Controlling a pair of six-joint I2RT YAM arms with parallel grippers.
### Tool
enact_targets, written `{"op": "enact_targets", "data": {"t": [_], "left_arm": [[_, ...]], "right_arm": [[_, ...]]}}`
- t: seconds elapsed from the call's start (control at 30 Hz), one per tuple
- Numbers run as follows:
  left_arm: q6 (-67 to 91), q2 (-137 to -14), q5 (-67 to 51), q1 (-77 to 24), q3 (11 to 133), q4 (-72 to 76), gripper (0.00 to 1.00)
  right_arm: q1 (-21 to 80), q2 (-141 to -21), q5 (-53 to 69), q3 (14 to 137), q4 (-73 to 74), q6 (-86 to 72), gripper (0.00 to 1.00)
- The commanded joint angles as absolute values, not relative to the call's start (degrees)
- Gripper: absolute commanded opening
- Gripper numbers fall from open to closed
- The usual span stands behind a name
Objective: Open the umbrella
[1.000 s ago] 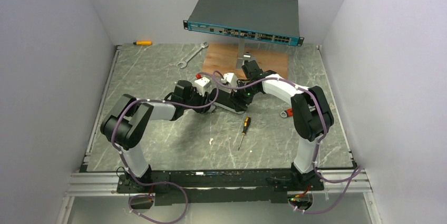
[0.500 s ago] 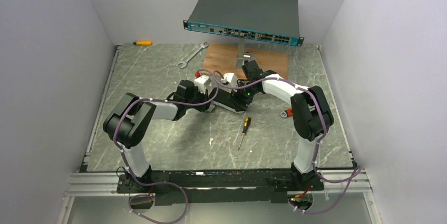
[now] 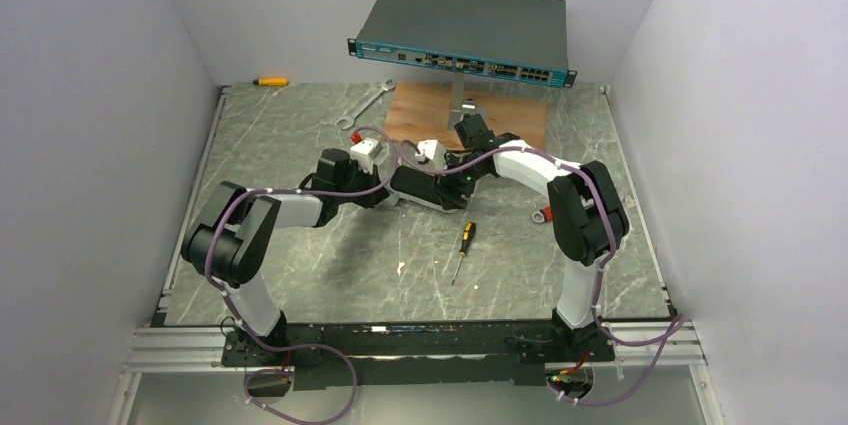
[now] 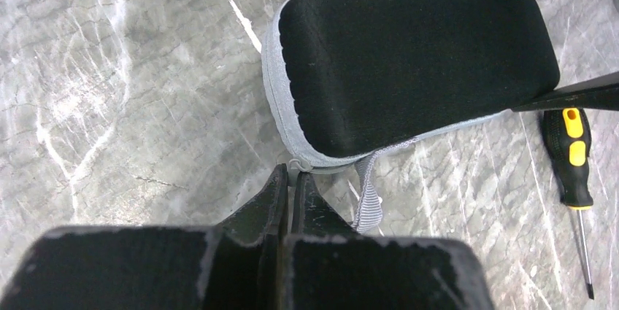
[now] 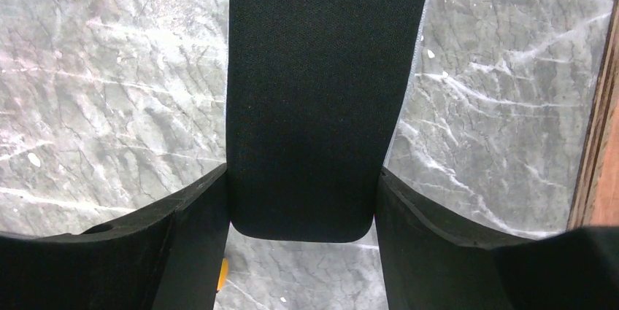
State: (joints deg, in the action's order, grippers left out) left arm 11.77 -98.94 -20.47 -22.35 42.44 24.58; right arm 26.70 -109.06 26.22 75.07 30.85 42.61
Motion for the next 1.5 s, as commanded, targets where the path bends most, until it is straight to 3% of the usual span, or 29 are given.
{"op": "enact_targets", "data": {"t": [0.0, 0.37, 0.6, 0.67, 0.77, 0.8, 0.87, 1.0, 1.17, 1.47], "left_arm": [[6.97, -96.95, -20.25, -19.65, 43.41, 27.31, 0.0], [0.66, -95.76, -30.17, -15.63, 44.47, 24.67, 0.0], [-7.19, -93.87, -35.79, -17.38, 44.83, 18.37, 0.0], [-3.92, -94.07, -36.44, -17.48, 43.14, 19.0, 0.0], [3.03, -95.04, -37.75, -18.08, 40.47, 21.85, 0.0], [4.7, -95.05, -37.74, -18.48, 39.43, 23.23, 0.0], [7.15, -94.8, -37.01, -19.45, 37.48, 25.82, 0.0], [10.7, -95.36, -34.85, -20.58, 35.51, 28.74, 0.0], [13.33, -95.21, -31.27, -21.42, 33.96, 32.42, 0.0], [17.14, -96.83, -31.43, -26.18, 32.26, 38.78, 0.0]], "right_arm": [[26.14, -111.29, 22.87, 74.24, 35.64, 51.11, 0.21], [26.96, -110.74, 21.02, 72.32, 38.94, 70.66, 0.09], [27.61, -111.16, 22.44, 73.72, 42.12, 85.8, 0.08], [27.57, -110.34, 24.93, 73.69, 42.89, 91.05, 0.11], [27.52, -107.14, 27.39, 70.46, 35.64, 93.28, 0.31], [27.59, -106.33, 27.99, 70.44, 33.61, 89.92, 0.38], [27.28, -105.81, 29.15, 73.3, 32.55, 81.47, 0.61], [25.69, -103.6, 29.39, 77.38, 29.71, 60.26, 0.81], [24.88, -97.76, 19.68, 75.47, 26.4, 31.18, 0.83], [23.83, -94.33, 18.02, 73.97, 37.65, 4.13, 0.74]]}}
